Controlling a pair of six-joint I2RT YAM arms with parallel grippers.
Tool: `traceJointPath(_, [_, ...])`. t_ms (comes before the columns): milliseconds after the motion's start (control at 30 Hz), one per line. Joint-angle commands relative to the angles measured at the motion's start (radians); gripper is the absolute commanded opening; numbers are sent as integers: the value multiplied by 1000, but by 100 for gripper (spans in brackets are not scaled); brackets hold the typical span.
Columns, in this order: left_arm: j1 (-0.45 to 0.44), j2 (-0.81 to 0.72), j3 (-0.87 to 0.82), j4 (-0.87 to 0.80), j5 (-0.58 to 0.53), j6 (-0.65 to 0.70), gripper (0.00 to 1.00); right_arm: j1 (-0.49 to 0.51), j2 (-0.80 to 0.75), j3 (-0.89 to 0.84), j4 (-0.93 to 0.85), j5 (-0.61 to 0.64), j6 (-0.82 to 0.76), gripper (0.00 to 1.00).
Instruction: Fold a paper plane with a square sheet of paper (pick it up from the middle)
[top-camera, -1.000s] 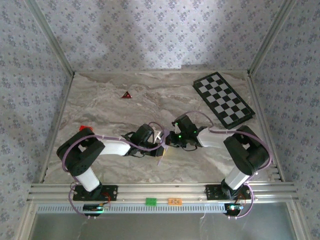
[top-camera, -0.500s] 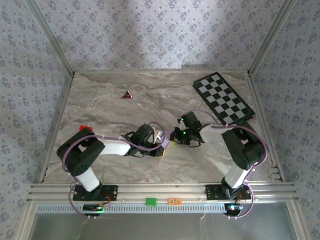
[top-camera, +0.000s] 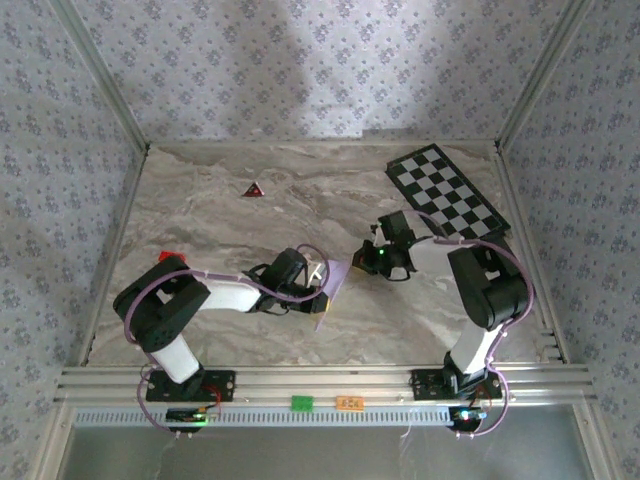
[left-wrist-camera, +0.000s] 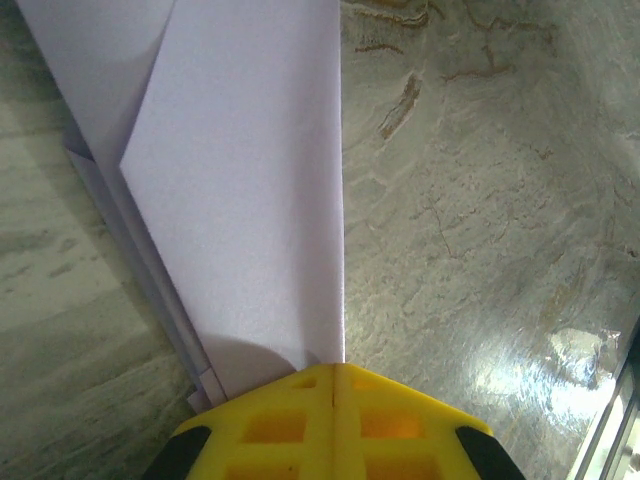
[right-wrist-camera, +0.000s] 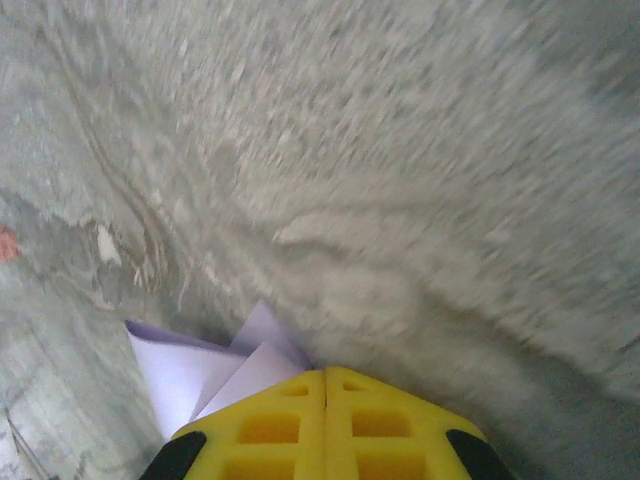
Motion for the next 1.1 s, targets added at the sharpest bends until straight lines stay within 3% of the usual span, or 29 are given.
traceJointPath(0, [-7, 61, -52, -187, -10, 37, 0, -35, 32, 30, -37, 41, -34, 5])
traceJointPath(233, [-7, 50, -46, -201, -14, 43, 0, -30, -125, 19, -91, 44, -62, 7])
traceJointPath(433, [-6, 41, -34, -229, -6, 68, 0, 69, -242, -85, 14, 26, -23, 7])
traceJointPath(700, [-4, 25, -39, -230, -3, 70, 0, 204, -128, -56, 62, -5, -28, 7])
traceJointPath(900, [2, 17, -58, -208, -5, 51, 0, 164, -7, -59, 89, 15, -23, 7])
traceJointPath(1067, [1, 20, -62, -211, -6, 50, 0, 103, 7, -54, 87, 40, -37, 7])
